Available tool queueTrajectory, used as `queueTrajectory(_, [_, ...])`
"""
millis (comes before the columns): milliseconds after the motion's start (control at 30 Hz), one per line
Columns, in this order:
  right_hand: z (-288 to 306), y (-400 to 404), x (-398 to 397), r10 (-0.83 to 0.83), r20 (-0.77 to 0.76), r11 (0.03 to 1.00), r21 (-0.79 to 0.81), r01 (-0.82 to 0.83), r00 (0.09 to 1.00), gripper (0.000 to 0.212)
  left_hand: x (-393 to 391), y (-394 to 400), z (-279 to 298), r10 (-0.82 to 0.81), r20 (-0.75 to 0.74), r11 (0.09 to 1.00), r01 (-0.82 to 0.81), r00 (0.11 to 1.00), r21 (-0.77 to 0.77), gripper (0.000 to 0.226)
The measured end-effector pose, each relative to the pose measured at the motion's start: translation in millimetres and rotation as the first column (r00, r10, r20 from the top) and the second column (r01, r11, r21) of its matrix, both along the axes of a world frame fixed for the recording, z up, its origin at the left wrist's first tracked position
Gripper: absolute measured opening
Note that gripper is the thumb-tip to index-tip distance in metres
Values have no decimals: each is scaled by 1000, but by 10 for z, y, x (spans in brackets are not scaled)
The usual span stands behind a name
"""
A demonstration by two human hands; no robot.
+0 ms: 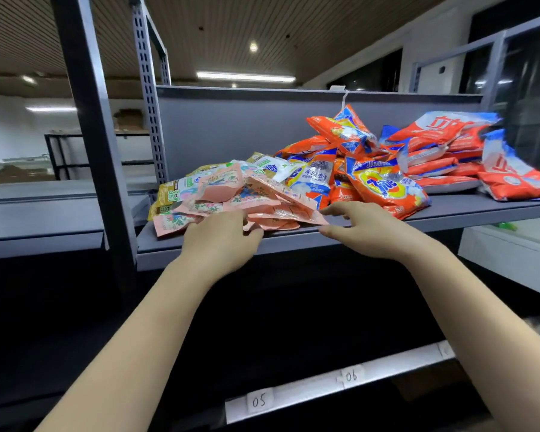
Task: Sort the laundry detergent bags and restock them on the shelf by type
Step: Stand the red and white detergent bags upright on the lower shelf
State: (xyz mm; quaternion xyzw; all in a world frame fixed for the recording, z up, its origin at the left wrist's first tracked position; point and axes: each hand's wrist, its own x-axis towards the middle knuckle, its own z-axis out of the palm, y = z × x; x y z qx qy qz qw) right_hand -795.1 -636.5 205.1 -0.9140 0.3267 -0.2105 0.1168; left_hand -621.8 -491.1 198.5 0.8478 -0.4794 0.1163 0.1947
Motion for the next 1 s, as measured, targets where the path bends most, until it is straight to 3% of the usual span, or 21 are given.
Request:
queueTrajectory(500, [-82,310,-474,-99,-1,995,24,99,995,48,-261,110,-127,-174,-26,982,175,984,64,46])
queueTrajectory(1000, [-114,-542,-1426,-171,28,985,16,171,985,46,-1076,-786,-137,-258,-12,965,259,966,41,47])
